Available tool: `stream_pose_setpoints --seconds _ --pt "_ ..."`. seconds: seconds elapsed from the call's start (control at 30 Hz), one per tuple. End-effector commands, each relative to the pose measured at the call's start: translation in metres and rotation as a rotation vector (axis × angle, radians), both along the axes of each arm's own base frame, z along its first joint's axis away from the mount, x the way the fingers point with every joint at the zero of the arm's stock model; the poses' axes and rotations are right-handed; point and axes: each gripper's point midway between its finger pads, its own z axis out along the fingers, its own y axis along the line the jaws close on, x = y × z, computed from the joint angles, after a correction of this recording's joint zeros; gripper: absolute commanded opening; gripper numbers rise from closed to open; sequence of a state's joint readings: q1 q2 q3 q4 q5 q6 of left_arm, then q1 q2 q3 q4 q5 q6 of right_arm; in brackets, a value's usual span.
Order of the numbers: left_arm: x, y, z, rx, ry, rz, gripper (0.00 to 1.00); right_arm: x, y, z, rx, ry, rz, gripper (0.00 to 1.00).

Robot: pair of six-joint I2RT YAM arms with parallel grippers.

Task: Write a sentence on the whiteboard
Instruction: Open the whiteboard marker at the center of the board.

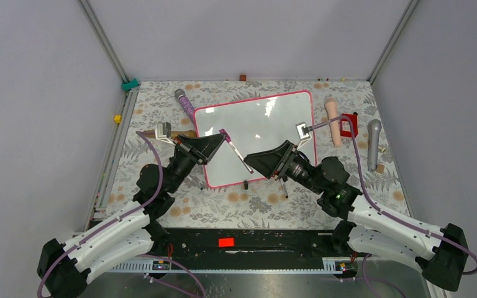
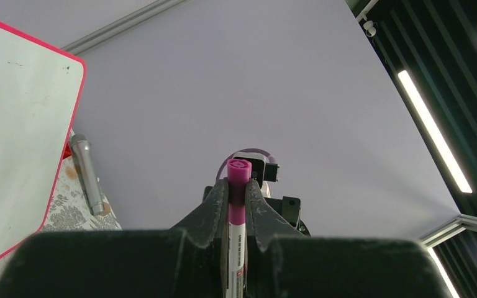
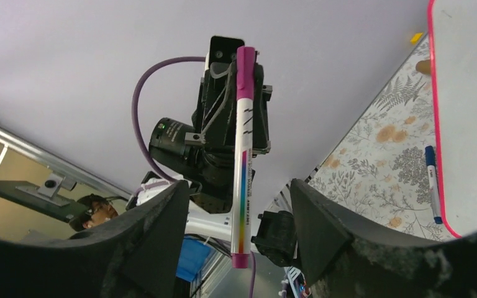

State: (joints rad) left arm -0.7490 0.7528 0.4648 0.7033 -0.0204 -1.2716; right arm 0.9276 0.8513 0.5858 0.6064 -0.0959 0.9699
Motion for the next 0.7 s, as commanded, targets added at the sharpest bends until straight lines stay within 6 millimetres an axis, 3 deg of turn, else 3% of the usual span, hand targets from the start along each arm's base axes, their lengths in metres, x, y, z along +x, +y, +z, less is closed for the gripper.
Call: stream_pose_setpoints --seconds 0.0,0.13,0.23,0.37,0.43,0.57,0.67 --pt "-0.003 0.006 0.024 -0.066 -0.034 0.009 0.0 -0.023 0.011 0.033 0.036 -0.116 0.13 0.63" --pt "-0.005 0.003 0.024 -0.074 -0.033 -0.01 0.0 -0.023 0.02 0.024 -0.009 -0.082 0.164 0.53" --pt "-0.007 0.003 0.026 -0.075 -0.036 -0.015 0.0 -0.02 0.021 0.02 -0.01 -0.068 0.154 0.36" --pt "-0.007 0.004 0.023 -0.054 -0.034 -0.002 0.0 -0.016 0.016 0.016 -0.02 -0.053 0.12 0.01" --pt "-0.007 0.005 0.017 -0.024 -0.02 0.005 0.0 -0.017 0.012 0.013 -0.039 -0.04 0.109 0.0" --pt "-0.007 0.007 0.0 0.102 0.011 0.034 0.29 -0.02 0.004 0.005 -0.097 -0.028 0.099 0.0" --pt "-0.008 0.019 -0.013 0.18 0.054 0.084 0.6 -0.024 0.001 -0.006 -0.153 -0.009 0.104 0.0"
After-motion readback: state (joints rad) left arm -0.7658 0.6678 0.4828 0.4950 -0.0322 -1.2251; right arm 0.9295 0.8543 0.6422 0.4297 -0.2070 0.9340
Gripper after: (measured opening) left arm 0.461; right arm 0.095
